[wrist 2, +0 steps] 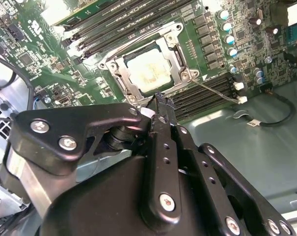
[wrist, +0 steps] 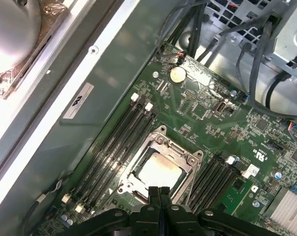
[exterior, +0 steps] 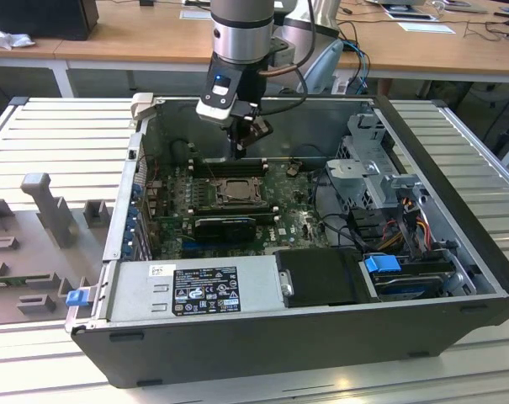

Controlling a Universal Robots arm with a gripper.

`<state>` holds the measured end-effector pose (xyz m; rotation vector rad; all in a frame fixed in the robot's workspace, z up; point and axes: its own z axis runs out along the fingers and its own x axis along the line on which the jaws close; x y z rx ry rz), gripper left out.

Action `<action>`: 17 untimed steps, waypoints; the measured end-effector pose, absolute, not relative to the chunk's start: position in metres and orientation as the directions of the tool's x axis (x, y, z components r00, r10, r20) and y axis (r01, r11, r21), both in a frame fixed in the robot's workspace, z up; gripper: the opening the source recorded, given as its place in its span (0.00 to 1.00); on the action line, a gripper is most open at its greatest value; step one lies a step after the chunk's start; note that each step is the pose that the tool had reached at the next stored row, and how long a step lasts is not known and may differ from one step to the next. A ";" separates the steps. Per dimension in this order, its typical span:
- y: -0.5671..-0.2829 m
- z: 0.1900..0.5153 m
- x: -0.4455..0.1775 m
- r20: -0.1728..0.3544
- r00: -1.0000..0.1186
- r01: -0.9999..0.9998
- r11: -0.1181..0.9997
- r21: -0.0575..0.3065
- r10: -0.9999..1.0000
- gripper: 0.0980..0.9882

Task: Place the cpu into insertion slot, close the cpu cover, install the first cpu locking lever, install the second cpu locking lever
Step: 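Install the first cpu locking lever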

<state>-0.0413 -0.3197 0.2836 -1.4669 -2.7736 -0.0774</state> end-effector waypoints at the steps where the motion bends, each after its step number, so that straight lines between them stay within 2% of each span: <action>1: -0.320 0.284 -0.041 0.026 -0.568 0.823 0.567 0.042 0.823 0.01; 17: -0.320 0.284 -0.041 0.026 -0.673 0.739 0.672 0.042 0.739 0.01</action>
